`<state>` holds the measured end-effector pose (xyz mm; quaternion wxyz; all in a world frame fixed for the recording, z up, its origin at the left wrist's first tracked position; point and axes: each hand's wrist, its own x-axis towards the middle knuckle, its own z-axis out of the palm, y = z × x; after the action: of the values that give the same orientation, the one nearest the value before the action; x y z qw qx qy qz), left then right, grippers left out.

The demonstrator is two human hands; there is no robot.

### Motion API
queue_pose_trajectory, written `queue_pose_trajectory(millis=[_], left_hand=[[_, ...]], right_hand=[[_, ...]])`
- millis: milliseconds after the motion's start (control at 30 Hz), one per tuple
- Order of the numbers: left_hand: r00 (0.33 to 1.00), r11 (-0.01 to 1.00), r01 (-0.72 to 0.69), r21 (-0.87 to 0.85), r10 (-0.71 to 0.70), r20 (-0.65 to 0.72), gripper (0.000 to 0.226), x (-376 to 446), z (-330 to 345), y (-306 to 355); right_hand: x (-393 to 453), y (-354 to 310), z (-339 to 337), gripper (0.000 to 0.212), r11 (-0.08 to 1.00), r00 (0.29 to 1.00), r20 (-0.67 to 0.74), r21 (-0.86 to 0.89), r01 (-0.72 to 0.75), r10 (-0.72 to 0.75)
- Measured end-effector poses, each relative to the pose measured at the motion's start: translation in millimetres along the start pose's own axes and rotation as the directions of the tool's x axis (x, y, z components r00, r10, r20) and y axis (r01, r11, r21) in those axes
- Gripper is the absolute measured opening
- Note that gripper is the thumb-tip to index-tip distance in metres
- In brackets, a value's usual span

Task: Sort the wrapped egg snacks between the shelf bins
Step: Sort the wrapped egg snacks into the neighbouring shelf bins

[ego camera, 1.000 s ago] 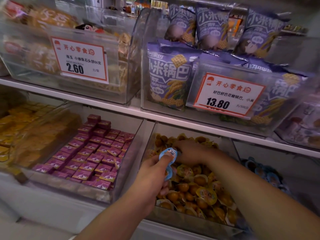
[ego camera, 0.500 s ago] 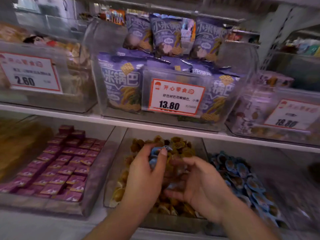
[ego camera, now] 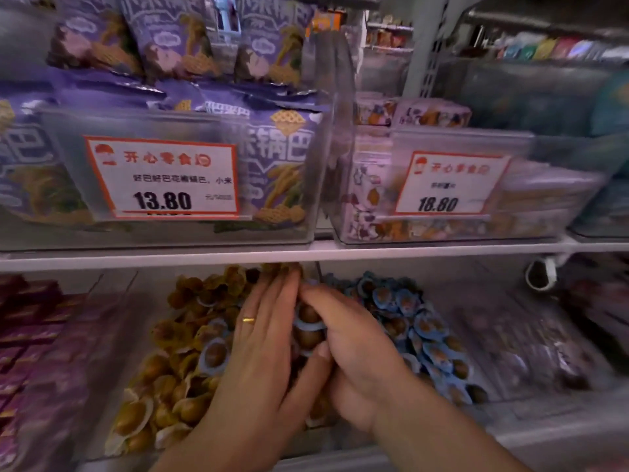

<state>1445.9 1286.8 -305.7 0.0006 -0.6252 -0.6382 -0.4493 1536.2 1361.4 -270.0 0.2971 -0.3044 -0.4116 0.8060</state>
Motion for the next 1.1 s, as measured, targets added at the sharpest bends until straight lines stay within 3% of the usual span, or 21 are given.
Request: queue_pose_trajectory(millis=[100,167,267,333,400,467,500,600,700,767,900,1000,1100], left_hand=[[0.996,0.992,-0.021,-0.122,0.031,0.084,0.062,0,-4,-1],[0.996,0.997,-0.082,-0.002,0.082,0.031,0.048,4,-6,-8],[1.0,0.987,0.012,0.158,-0.013,0.004,0.039,10,-13,-30],[0.99,0.962,0.108,0.251,-0.126,0.058,0.04,11,-19,-49],[0.957,0.916,0.195,0.35,-0.256,0.138,0.039,10,-25,-67],[0.909,0.855,0.237,0.462,-0.363,0.206,0.041,7,-33,-81],[0.889,0.829,0.227,0.511,-0.391,0.24,0.047,5,-37,-85],[0.855,0.81,0.191,0.554,-0.414,0.311,0.059,-1,-45,-90],[0.849,0.834,0.238,0.497,-0.427,0.311,0.03,-2,-53,-86],[0.869,0.849,0.279,0.449,-0.422,0.258,0.031,-6,-54,-83],[0.926,0.899,0.367,0.238,-0.379,0.004,0.043,-15,-64,-84],[0.883,0.898,0.438,-0.036,-0.438,-0.172,0.04,-20,-78,-84],[0.836,0.826,0.486,-0.286,-0.535,-0.123,0.04,-29,-77,-81]], right_hand=[[-1,-24,-21,0.017,0.994,0.993,-0.072,-0.047,0.095,-0.098],[4,-36,-45,0.022,0.973,0.963,-0.194,-0.176,0.151,-0.185],[20,-48,-90,0.028,0.889,0.886,-0.374,-0.449,0.087,-0.276],[32,-53,-119,0.037,0.721,0.888,-0.379,-0.688,-0.081,-0.262],[37,-57,-142,0.052,0.444,0.896,-0.371,-0.864,-0.237,-0.243],[37,-59,-157,0.052,0.084,0.85,-0.317,-0.946,-0.312,-0.421],[36,-59,-160,0.048,-0.016,0.812,-0.264,-0.948,-0.318,-0.521],[37,-59,-149,0.035,0.03,0.764,-0.141,-0.987,-0.157,-0.629],[41,-50,-120,0.022,0.088,0.735,0.011,-0.992,0.095,-0.678],[37,-39,-97,0.019,0.104,0.72,0.1,-0.967,0.233,-0.687],[29,-17,-46,0.022,-0.076,0.628,0.399,-0.876,0.477,-0.668],[34,5,-8,0.029,-0.125,0.706,0.553,-0.817,0.563,-0.442],[67,27,28,0.033,-0.179,0.819,0.545,-0.836,0.518,-0.177]])
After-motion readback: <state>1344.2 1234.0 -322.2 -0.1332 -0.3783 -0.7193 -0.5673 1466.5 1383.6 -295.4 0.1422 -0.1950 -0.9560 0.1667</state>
